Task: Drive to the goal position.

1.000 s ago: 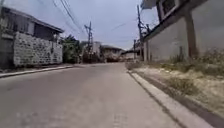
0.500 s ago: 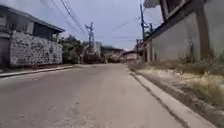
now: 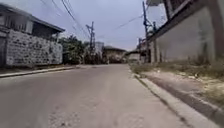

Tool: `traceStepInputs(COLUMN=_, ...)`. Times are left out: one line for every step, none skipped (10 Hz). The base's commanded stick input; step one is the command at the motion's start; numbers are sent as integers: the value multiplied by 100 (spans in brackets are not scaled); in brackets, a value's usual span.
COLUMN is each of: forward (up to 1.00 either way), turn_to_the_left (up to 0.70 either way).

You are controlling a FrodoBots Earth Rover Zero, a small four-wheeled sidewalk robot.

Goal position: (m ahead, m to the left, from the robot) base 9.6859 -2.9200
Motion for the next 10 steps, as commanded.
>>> traceStepInputs(forward=100, turn_to_the_left=-2)
traceStepInputs(forward=100, turn_to_the_left=-12)
traceStepInputs(forward=100, turn_to_the_left=-24)
traceStepInputs(forward=100, turn_to_the_left=-19)
traceStepInputs(forward=100, turn_to_the_left=-8)
traceStepInputs(forward=100, turn_to_the_left=-19)
traceStepInputs(forward=100, turn_to_the_left=-36)
traceStepInputs(forward=100, turn_to_the_left=-19)
traceStepInputs(forward=100, turn_to_the_left=-4)
traceStepInputs(forward=100, turn_to_the_left=-2)
